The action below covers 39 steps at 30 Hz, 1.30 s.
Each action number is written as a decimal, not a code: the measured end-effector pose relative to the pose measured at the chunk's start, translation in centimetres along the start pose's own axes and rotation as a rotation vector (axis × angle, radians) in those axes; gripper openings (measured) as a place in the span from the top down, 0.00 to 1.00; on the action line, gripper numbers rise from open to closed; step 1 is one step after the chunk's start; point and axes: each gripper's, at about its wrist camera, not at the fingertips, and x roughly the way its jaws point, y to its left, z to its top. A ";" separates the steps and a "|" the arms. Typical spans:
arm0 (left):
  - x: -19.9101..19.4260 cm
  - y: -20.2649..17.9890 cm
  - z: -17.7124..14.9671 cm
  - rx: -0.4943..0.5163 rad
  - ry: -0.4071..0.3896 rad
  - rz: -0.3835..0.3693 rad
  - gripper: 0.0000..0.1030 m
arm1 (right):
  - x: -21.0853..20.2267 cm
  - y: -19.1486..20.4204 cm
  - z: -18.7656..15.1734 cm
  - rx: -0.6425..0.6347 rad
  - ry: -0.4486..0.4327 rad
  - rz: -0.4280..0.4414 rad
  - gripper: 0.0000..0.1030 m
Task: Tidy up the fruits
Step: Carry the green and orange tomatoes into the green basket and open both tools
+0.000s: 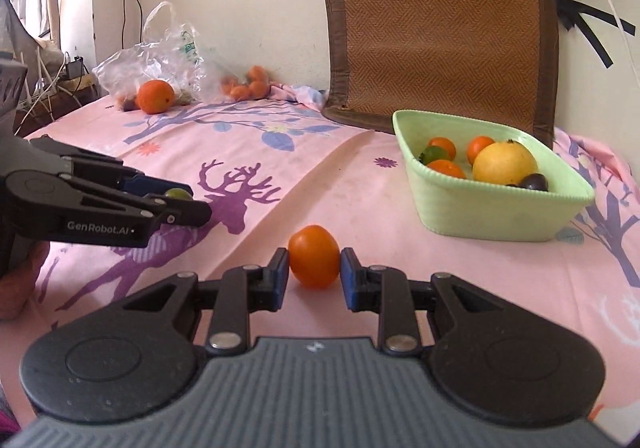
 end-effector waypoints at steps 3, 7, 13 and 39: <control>0.0 -0.4 -0.1 0.018 -0.004 0.013 0.73 | 0.2 0.0 -0.1 0.001 -0.007 0.000 0.70; -0.4 -0.7 0.9 0.002 -0.030 -0.022 0.73 | -0.4 -0.6 0.1 0.035 -0.054 -0.004 0.71; 1.7 -3.6 7.3 0.042 -0.093 -0.132 0.73 | -2.1 -3.9 1.9 0.086 -0.180 -0.127 0.71; 5.9 -4.3 11.4 -0.028 -0.074 -0.057 0.55 | -2.1 -12.0 2.3 0.341 -0.410 -0.372 0.68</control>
